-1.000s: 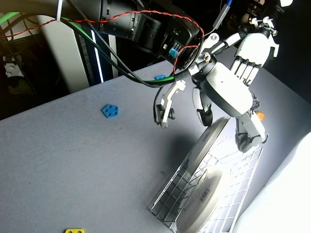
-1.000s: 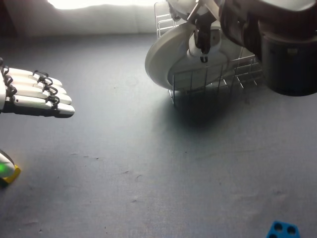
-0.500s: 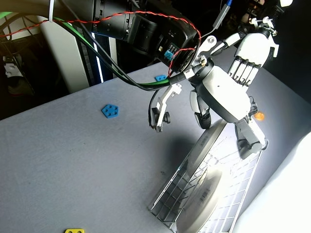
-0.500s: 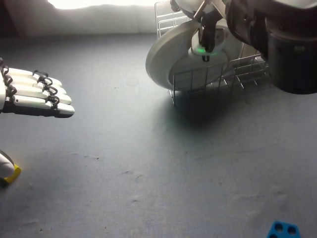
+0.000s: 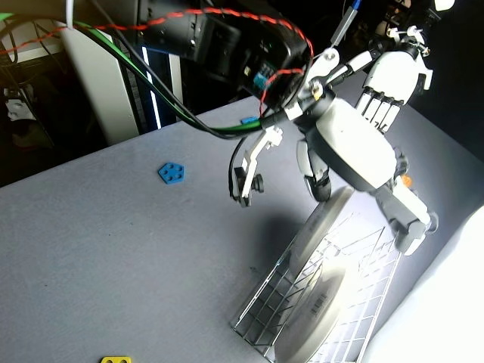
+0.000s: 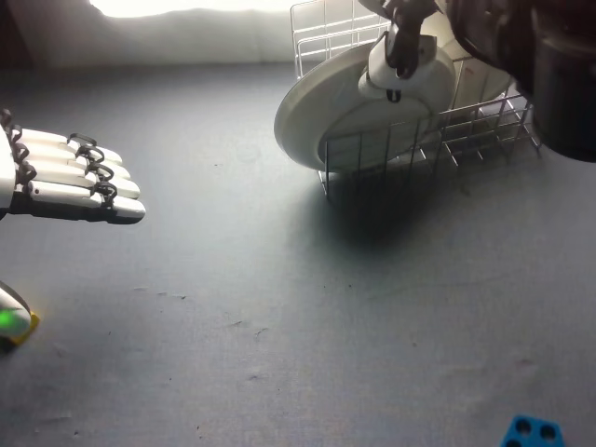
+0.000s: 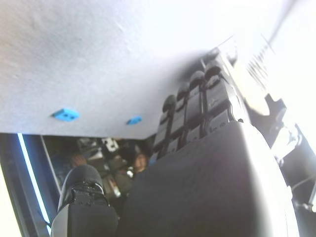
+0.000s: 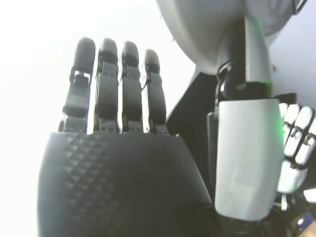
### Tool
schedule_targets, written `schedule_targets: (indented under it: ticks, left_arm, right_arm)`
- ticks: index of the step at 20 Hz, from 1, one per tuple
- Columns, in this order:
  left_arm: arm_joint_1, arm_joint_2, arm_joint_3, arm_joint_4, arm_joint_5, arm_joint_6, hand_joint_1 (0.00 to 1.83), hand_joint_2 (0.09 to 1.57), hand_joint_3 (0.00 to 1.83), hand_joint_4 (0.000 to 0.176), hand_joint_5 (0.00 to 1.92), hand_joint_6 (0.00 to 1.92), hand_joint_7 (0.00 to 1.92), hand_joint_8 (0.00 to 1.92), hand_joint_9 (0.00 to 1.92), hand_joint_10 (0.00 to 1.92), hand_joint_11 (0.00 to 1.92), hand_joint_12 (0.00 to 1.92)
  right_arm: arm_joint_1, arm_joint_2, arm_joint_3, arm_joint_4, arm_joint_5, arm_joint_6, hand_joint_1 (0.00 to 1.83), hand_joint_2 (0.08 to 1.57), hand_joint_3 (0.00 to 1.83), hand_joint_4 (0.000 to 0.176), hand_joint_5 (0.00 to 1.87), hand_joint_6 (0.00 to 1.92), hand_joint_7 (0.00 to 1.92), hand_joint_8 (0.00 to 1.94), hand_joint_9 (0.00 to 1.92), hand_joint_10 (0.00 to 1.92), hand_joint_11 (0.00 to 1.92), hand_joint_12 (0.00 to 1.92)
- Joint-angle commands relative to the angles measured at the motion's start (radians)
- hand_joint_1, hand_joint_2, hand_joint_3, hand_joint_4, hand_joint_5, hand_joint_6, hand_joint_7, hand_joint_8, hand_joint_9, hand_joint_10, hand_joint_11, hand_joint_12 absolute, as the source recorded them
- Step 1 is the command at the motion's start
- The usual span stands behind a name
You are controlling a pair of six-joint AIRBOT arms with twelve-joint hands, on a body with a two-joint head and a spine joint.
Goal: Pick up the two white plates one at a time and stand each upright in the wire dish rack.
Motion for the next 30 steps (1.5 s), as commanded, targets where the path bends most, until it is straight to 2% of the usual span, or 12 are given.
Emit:
schedule_targets:
  ticks: [1, 4, 6, 8, 10, 12, 20, 24, 26, 28, 29, 30]
  left_arm:
    - [-0.010, 0.007, -0.002, -0.067, -0.031, 0.001, 0.00, 1.04, 0.00, 0.000, 0.00, 0.00, 0.00, 0.00, 0.00, 0.00, 0.00, 0.00]
    - [-0.013, 0.008, -0.003, -0.067, -0.033, 0.001, 0.00, 1.04, 0.00, 0.000, 0.00, 0.00, 0.00, 0.00, 0.00, 0.00, 0.00, 0.00]
    - [-0.017, 0.008, -0.006, -0.067, -0.042, 0.001, 0.00, 1.04, 0.00, 0.000, 0.00, 0.00, 0.00, 0.00, 0.00, 0.00, 0.00, 0.00]
    - [-0.026, 0.008, -0.015, -0.065, -0.051, 0.001, 0.00, 1.04, 0.00, 0.000, 0.00, 0.00, 0.00, 0.00, 0.00, 0.00, 0.00, 0.00]
    - [-0.057, 0.010, -0.032, -0.034, -0.054, 0.001, 0.00, 1.03, 0.00, 0.000, 0.00, 0.00, 0.00, 0.00, 0.00, 0.00, 0.00, 0.00]
    - [-0.078, 0.021, -0.058, -0.030, -0.067, 0.002, 0.00, 1.03, 0.00, 0.000, 0.00, 0.00, 0.00, 0.00, 0.00, 0.00, 0.00, 0.00]
    - [-0.090, 0.068, -0.150, 0.025, -0.092, 0.068, 0.00, 1.04, 0.00, 0.000, 0.00, 0.00, 0.00, 0.00, 0.00, 0.00, 0.00, 0.00]
    - [-0.092, 0.070, -0.155, 0.025, -0.093, 0.070, 0.00, 1.11, 0.00, 0.000, 0.14, 0.01, 0.18, 0.01, 0.14, 0.01, 0.07, 0.05]
    - [-0.097, 0.070, -0.159, 0.025, -0.092, 0.068, 0.11, 1.15, 0.00, 0.000, 0.37, 0.02, 0.47, 0.02, 0.40, 0.03, 0.00, 0.60]
    - [-0.103, 0.070, -0.166, 0.025, -0.091, 0.060, 0.13, 1.15, 0.00, 0.000, 0.39, 0.01, 0.49, 0.01, 0.42, 0.02, 0.00, 0.66]
    - [-0.103, 0.071, -0.171, 0.025, -0.091, 0.059, 0.27, 1.18, 0.00, 0.000, 0.55, 0.05, 0.64, 0.06, 0.56, 0.08, 0.00, 0.80]
    - [-0.103, 0.072, -0.173, 0.025, -0.092, 0.059, 0.27, 1.18, 0.00, 0.000, 0.55, 0.05, 0.64, 0.06, 0.56, 0.08, 0.00, 0.80]
  right_arm:
    - [0.020, 0.018, -0.013, -0.081, -0.009, 0.009, 0.94, 0.91, 0.00, 0.000, 0.30, 0.00, 0.28, 0.00, 0.24, 0.00, 0.00, 0.75]
    - [0.030, 0.072, -0.057, -0.082, -0.067, 0.042, 0.94, 0.88, 0.00, 0.000, 0.23, 0.00, 0.21, 0.00, 0.18, 0.00, 0.00, 0.56]
    - [0.027, 0.111, -0.074, -0.162, -0.134, 0.136, 0.94, 0.87, 0.00, 0.000, 0.20, 0.00, 0.17, 0.00, 0.15, 0.00, 0.00, 0.47]
    - [0.016, 0.165, -0.083, -0.398, -0.267, 0.428, 0.93, 0.88, 0.00, 0.000, 0.15, 0.00, 0.13, 0.00, 0.11, 0.00, 0.00, 0.40]
    - [0.005, 0.214, -0.075, -0.851, -0.365, 0.953, 0.93, 0.87, 0.00, 0.000, 0.11, 0.00, 0.09, 0.00, 0.07, 0.00, 0.00, 0.31]
    - [0.002, 0.241, -0.075, -1.179, -0.336, 1.272, 0.93, 0.87, 0.00, 0.000, 0.10, 0.00, 0.07, 0.00, 0.04, 0.00, 0.00, 0.29]
    - [-0.031, 0.370, -0.080, -1.709, -0.234, 1.949, 0.99, 0.95, 0.01, 0.000, 0.25, 0.01, 0.24, 0.01, 0.22, 0.02, 0.00, 0.80]
    - [-0.044, 0.426, -0.095, -1.709, -0.308, 2.032, 1.05, 0.97, 0.00, 0.000, 0.46, 0.03, 0.48, 0.02, 0.44, 0.03, 0.02, 1.05]
    - [-0.056, 0.442, -0.101, -1.703, -0.314, 2.032, 1.09, 1.02, 0.00, 0.000, 0.65, 0.08, 0.67, 0.04, 0.57, 0.04, 0.05, 1.08]
    - [-0.065, 0.458, -0.104, -1.668, -0.339, 2.032, 1.08, 1.03, 0.00, 0.000, 0.66, 0.08, 0.69, 0.04, 0.58, 0.04, 0.05, 1.09]
    - [-0.066, 0.464, -0.104, -1.653, -0.357, 2.031, 1.04, 0.94, 0.01, 0.000, 0.67, 0.67, 0.68, 0.72, 0.61, 0.65, 0.05, 1.41]
    - [-0.071, 0.469, -0.103, -1.635, -0.363, 2.030, 1.04, 0.94, 0.01, 0.000, 0.67, 0.67, 0.68, 0.72, 0.61, 0.65, 0.05, 1.41]
